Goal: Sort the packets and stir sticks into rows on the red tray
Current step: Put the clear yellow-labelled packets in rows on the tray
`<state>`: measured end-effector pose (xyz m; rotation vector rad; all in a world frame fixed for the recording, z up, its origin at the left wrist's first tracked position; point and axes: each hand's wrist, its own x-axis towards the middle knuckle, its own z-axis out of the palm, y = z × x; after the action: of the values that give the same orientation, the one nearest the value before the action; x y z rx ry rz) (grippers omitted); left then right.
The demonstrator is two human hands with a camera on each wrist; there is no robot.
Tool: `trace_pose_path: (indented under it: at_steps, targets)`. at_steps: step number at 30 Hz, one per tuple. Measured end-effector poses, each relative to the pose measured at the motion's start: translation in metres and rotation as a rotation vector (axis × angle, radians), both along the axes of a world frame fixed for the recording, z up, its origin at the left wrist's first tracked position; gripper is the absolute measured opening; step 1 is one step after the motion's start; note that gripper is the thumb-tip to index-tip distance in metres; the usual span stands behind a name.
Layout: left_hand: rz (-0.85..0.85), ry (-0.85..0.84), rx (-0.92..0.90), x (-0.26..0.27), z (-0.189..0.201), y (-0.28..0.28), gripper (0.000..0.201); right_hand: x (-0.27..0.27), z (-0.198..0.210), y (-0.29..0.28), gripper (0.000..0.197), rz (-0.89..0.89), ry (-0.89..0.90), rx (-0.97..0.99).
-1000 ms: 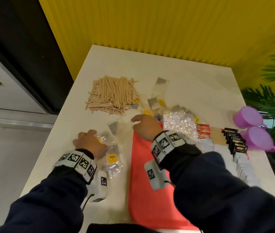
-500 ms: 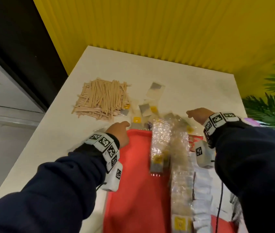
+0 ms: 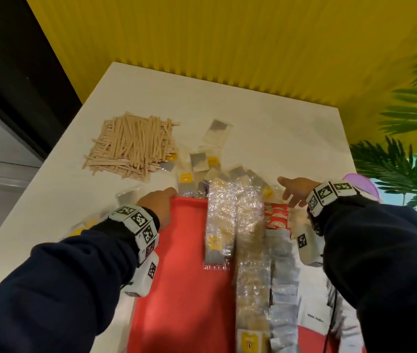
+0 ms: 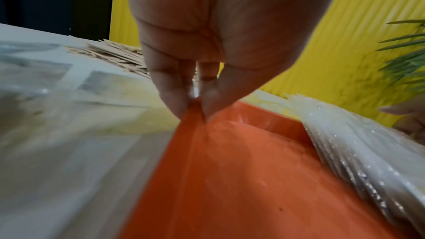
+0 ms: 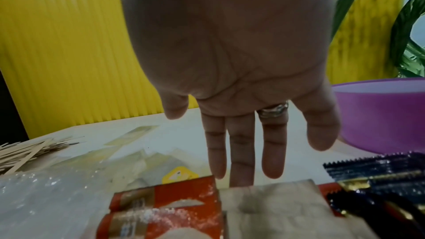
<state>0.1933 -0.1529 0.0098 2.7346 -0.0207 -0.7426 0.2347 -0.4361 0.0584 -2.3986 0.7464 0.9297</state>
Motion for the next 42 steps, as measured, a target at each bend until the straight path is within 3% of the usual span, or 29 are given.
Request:
trace_pose_path:
  at_steps: [7,14,26,30,33,38,42]
  targets:
    - [0.03,0.011,-0.055,-0.022,-0.005,0.004,0.054,-0.008,-0.006,0.003,0.05,0.041,0.028,0.019]
    - [0.002,0.036,-0.07,-0.041,-0.009,0.01,0.058,-0.024,-0.023,0.003,0.063,0.099,0.085,-0.033]
    - [-0.074,0.056,-0.064,-0.052,-0.014,0.007,0.057,-0.044,-0.035,-0.008,0.061,0.066,0.131,-0.018]
    - [-0.049,0.046,-0.066,-0.04,-0.009,0.005,0.059,-0.034,-0.027,-0.007,0.048,0.039,-0.024,-0.015]
    - [0.021,-0.001,-0.112,-0.02,0.002,0.0,0.054,-0.021,-0.015,0.004,0.05,0.12,-0.123,-0.072]
    - [0.089,-0.028,-0.171,0.026,0.016,-0.016,0.049,0.007,-0.019,0.024,0.047,0.123,-0.112,0.022]
    - [0.116,0.056,-0.111,0.048,0.022,-0.036,0.052,0.024,-0.034,0.037,0.064,0.216,-0.066,-0.037]
